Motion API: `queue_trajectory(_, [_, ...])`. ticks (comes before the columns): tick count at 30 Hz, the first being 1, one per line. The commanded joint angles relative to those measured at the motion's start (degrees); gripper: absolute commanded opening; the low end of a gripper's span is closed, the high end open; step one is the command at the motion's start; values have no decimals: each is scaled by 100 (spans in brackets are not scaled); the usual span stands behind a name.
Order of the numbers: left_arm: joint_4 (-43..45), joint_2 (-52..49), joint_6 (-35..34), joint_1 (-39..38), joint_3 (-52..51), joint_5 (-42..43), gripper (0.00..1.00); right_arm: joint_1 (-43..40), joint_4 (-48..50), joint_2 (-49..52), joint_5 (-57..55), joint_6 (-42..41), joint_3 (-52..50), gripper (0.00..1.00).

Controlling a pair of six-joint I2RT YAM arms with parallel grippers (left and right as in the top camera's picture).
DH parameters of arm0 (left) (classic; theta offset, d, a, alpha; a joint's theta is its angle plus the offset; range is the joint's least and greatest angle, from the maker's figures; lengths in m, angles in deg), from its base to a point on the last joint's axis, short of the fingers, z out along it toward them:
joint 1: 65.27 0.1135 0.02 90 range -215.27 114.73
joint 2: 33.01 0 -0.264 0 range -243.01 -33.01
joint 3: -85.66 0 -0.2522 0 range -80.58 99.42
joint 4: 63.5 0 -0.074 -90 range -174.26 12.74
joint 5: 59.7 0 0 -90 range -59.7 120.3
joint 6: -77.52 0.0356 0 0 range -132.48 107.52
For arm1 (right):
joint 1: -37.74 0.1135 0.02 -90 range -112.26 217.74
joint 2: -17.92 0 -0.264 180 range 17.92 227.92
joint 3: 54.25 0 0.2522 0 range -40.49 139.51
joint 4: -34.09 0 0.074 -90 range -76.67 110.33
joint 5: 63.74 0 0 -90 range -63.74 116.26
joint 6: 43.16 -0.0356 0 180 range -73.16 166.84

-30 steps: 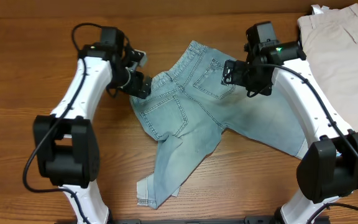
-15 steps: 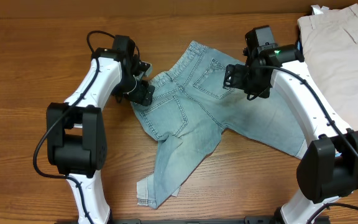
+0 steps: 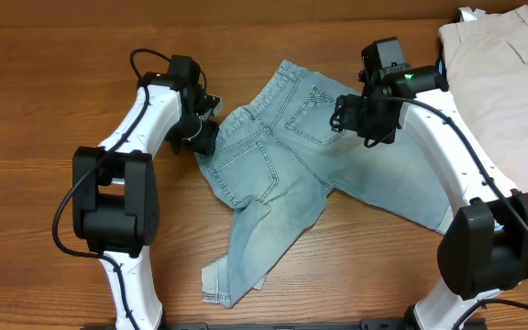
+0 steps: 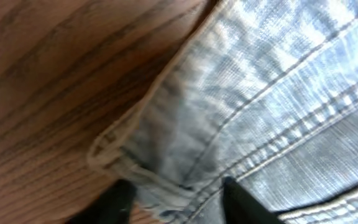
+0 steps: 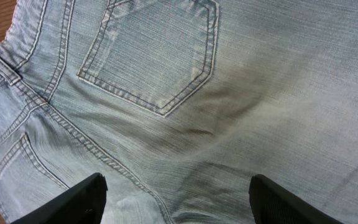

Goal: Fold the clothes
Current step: 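Grasp the shorts waistband with the left gripper and pull it left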

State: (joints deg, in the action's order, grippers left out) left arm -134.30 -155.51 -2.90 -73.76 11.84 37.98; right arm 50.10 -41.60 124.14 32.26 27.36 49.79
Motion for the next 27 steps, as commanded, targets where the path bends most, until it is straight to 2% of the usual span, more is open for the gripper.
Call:
queue_trajectory(1, [-2,-96,-107,7,96,90,35,-7,50,-133,4,-2,-33,77])
queue_trajectory(6, [2,-96,-105,9,96,72,14,-7,52,-133,4,-2,-33,77])
queue_trajectory(12, [2,-94,-133,22,120,72,4,-7,55,-133,4,-2,-33,77])
queue_trajectory(17, [-101,-92,-476,181,356,70,4,-4,52,-133,7,-2,-33,77])
queue_trajectory(22, [-586,-92,-597,645,1056,31,4,-4,57,-131,7,-2,-33,76])
queue_trajectory(25, [-922,-92,-754,1056,1604,-365,4,-4,57,-131,9,-2,-33,76])
queue_trajectory(27, [-1095,-92,-855,1360,1934,-706,9,11,57,-131,9,-2,-33,76])
